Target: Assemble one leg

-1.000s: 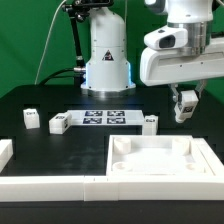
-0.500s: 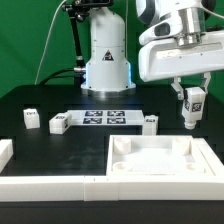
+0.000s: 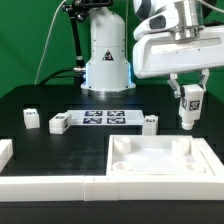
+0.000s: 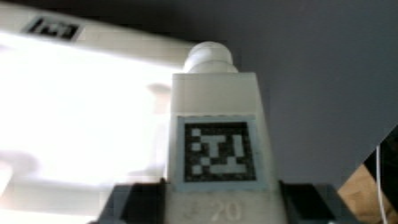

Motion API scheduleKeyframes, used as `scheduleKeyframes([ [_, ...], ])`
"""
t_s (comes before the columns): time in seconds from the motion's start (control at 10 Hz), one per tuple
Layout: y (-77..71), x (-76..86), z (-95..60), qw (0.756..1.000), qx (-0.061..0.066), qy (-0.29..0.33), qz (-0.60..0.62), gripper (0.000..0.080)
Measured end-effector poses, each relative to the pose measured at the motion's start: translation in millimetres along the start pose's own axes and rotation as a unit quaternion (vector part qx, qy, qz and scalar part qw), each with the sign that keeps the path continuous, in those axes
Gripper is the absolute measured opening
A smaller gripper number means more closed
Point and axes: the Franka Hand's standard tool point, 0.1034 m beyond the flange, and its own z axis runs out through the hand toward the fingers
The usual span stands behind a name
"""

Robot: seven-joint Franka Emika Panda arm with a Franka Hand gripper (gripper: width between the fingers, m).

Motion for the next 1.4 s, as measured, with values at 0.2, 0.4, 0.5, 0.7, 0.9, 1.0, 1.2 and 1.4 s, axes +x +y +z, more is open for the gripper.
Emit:
scheduleKeyframes([
  [0.2,17.7,30.3,2.4,1.0,-0.002,0.01,0.01,0.0292],
  [0.4,12.6,22.4,4.6,1.0,-0.001,0.006,0.006,0.0292],
  [0.5,13.0,22.3,4.9,1.0,-0.001,0.005,0.006,0.0292],
  [0.7,13.6,22.4,6.3,1.0,-0.001,0.004,0.005,0.0292],
  [0.9,22.1,51.8,18.6,1.0,0.002,0.011,0.001,0.0292],
  [1.0,24.9,64.7,23.6,1.0,0.003,0.011,0.001,0.0292],
  [1.2,34.3,92.4,32.6,1.0,0.002,0.017,0.005,0.0292],
  [1.4,39.3,96.8,42.3,1.0,0.001,0.019,0.006,0.0292],
])
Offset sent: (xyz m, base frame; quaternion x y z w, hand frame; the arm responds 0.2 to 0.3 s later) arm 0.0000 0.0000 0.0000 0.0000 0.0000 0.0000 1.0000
